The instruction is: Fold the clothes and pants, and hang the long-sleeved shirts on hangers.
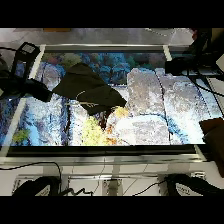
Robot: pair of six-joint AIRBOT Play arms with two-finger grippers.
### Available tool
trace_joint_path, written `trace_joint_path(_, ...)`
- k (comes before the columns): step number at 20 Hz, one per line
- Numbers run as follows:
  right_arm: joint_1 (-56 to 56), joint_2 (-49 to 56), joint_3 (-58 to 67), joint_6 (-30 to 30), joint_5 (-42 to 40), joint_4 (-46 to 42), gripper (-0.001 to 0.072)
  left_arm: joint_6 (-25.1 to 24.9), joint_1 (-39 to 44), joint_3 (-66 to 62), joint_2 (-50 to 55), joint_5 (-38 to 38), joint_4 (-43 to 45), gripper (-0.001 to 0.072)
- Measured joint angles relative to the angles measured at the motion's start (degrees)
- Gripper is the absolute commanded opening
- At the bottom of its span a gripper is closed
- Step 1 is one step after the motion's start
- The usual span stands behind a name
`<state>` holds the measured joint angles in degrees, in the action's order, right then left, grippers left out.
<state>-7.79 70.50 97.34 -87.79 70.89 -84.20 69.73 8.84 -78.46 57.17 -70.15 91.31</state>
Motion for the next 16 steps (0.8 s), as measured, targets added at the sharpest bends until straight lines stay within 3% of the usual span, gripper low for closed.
trace_joint_path(12,0.00,0.00,0.00,0.00,-0.33,-0.07,0.0031,-0.02,0.00,0.02,0.00,0.00,0.00,0.0003)
trace_joint_path(16,0.48,0.42,-0.09,4.81,0.35,-4.33,0.0029,-0.02,0.00,0.02,0.00,0.00,0.00,0.0002)
